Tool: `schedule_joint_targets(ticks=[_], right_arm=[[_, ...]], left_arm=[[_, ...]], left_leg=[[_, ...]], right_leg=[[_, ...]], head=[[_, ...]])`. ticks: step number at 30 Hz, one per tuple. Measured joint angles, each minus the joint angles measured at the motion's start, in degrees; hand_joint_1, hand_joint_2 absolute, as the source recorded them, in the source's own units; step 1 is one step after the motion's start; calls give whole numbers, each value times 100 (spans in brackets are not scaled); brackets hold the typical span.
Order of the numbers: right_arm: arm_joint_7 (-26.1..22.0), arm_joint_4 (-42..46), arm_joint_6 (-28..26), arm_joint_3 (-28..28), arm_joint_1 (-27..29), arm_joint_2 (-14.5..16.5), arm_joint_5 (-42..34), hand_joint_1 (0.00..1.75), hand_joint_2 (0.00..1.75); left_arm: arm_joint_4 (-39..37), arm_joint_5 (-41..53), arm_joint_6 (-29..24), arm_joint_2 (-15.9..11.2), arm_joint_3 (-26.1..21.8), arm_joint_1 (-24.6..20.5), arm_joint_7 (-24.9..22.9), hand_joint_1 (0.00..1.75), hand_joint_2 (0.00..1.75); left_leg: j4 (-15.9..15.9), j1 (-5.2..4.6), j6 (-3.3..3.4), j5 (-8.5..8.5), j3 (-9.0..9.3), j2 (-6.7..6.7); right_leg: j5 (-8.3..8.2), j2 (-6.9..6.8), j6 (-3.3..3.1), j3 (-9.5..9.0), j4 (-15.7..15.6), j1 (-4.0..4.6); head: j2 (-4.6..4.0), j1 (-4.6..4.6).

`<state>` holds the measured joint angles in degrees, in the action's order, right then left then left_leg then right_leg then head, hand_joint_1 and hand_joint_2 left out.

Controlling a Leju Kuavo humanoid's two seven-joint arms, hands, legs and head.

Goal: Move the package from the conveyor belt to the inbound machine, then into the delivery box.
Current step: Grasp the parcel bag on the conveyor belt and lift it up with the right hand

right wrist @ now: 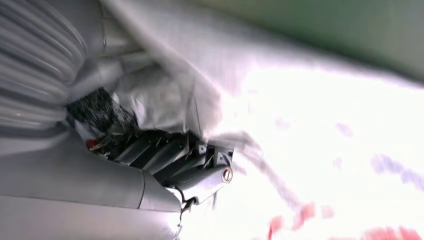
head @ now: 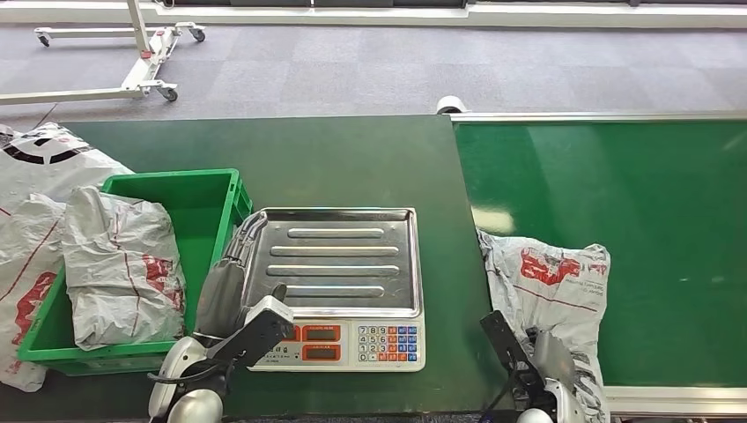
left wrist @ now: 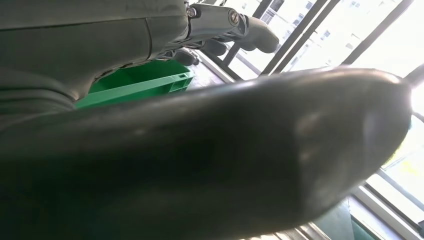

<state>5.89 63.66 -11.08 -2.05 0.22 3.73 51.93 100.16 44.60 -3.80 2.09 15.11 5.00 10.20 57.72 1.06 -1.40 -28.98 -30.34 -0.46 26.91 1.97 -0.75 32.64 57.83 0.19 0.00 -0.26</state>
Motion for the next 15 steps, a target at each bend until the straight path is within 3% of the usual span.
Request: schedule_joint_targets(ticks=[4, 7, 11, 15], right_arm=[[-174, 706, 126, 242, -2, -142, 55, 175, 175], [-348, 1063, 161, 305, -316, -369, 323, 175, 175], [-405, 1176, 453, 179, -1425, -821, 766, 175, 175], [-462, 1112, 659, -353, -2591, -1183, 934, 175, 175]], left_arm=[[-5, -2, 0, -4, -28, 15, 74, 0, 0], [-15, 124, -36, -11, -33, 14, 119, 0, 0], [-32, 858, -342, -43, -36, -39, -71, 0, 0], [-38, 1391, -685, -138, -35, -115, -262, 0, 0]], left_leg=[[0, -7, 2, 2, -32, -3], [0, -14, 6, 6, -75, -2], [1, -25, 24, 37, -95, 5], [1, -34, 22, 72, -96, 1]], right_leg=[[0, -7, 1, 10, 2, -8], [-6, -5, 8, 20, 3, -16], [-37, -1, 28, 51, 4, -31], [-69, -4, 26, 88, 6, -36]], head=[[0, 0], [0, 0], [0, 1], [0, -1]])
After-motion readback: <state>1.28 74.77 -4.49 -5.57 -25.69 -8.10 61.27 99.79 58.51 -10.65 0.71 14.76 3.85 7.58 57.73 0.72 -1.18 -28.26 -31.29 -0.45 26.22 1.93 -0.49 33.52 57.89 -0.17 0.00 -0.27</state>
